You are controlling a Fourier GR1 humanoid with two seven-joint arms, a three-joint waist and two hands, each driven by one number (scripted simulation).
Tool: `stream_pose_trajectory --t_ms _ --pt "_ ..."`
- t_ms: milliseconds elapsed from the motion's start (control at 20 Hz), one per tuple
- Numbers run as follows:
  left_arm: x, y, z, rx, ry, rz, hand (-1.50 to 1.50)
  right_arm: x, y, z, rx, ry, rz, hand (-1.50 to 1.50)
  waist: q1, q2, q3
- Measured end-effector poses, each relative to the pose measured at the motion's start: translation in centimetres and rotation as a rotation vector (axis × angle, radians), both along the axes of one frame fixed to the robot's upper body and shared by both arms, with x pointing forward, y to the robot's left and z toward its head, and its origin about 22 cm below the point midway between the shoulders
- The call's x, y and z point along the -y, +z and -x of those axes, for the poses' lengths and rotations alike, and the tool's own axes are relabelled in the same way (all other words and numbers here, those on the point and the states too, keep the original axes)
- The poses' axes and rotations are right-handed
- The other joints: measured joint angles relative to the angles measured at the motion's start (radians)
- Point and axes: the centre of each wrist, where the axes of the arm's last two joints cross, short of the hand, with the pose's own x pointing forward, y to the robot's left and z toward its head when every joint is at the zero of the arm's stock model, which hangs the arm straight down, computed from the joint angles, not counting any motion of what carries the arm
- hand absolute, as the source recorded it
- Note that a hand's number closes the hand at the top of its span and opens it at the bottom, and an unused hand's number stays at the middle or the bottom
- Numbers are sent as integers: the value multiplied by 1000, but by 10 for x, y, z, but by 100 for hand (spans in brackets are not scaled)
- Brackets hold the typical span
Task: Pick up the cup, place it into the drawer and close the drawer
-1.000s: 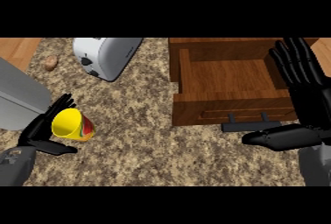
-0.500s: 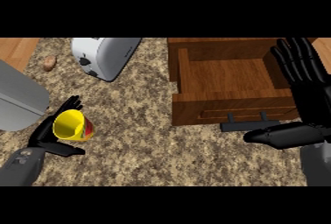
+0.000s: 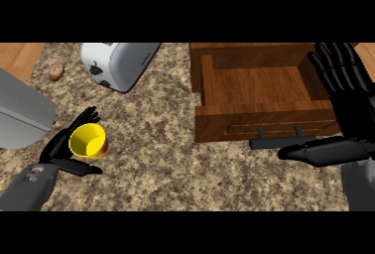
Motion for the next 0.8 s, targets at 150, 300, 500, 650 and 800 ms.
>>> stream_pose_trajectory --t_ms 150,300,500,650,800 --pt "7 0 -5 -11 -30 34 150 0 2 -2 -1 -2 2 -150 2 -1 1" --pt "15 0 -8 5 -52 61 150 -3 3 -2 -2 1 6 -150 5 -2 1" --pt "23 -1 -9 107 -16 56 150 -3 3 0 -7 -5 15 -150 3 -1 -1" --pt "24 3 -13 185 18 35 150 0 4 -1 -7 -12 16 -150 4 -1 -1" --pt "36 -1 -16 230 80 88 150 0 2 2 0 -9 9 -150 4 -1 -1"
